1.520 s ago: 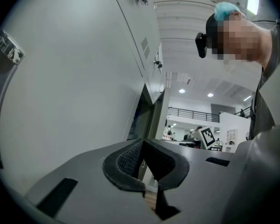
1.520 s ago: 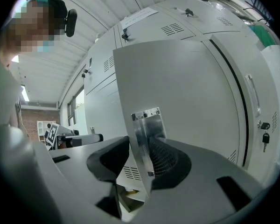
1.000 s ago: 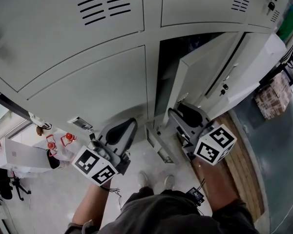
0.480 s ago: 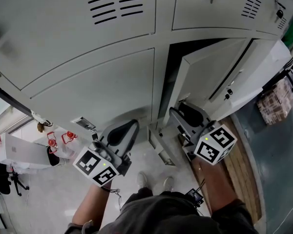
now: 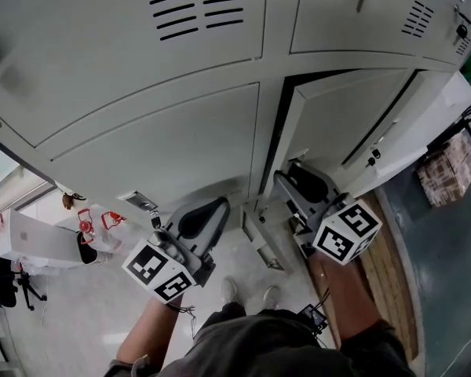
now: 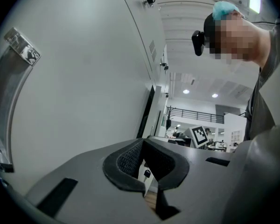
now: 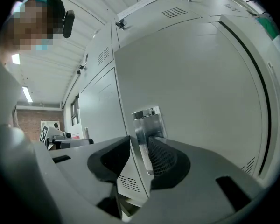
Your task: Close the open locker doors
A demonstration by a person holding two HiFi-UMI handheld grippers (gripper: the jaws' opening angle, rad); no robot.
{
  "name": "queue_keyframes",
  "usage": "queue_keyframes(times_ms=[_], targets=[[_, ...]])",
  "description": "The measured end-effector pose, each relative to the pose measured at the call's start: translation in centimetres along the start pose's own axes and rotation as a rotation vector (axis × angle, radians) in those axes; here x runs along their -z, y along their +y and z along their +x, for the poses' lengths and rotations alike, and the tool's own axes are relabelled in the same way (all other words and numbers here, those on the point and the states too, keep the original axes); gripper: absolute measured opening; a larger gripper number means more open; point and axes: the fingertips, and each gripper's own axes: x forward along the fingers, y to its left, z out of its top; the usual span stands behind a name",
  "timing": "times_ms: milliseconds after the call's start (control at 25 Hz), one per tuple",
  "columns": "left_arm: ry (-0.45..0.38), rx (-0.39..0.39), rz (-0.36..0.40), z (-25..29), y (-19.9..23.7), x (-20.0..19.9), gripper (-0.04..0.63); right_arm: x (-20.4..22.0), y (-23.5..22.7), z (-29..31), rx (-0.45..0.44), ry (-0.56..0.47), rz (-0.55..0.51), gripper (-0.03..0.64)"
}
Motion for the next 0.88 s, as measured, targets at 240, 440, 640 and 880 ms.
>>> queue_keyframes(times_ms=[240, 440, 640, 880], targets=[[0.009, 0.003, -0.006, 0.3, 0.0, 0.3, 0.008, -0.1, -0.2, 0.6, -0.012, 0.001, 0.003, 0.121], [0.011, -0.002, -0.008, 0.5, 0.2, 0.5, 0.008, -0.1, -0.5, 1.1, -0.021, -0.001, 0.008, 0.12], [0.012, -0.01, -0.011, 0.8, 0.6, 0.6, 0.008, -0.2, -0.7, 1.6, -0.029, -0.006, 0.012, 0.117], [0.01, -0.013, -0.01, 1.1, 0.5, 0.4, 0.008, -0.2, -0.9, 2.0, -0.038, -0.007, 0.011, 0.109]])
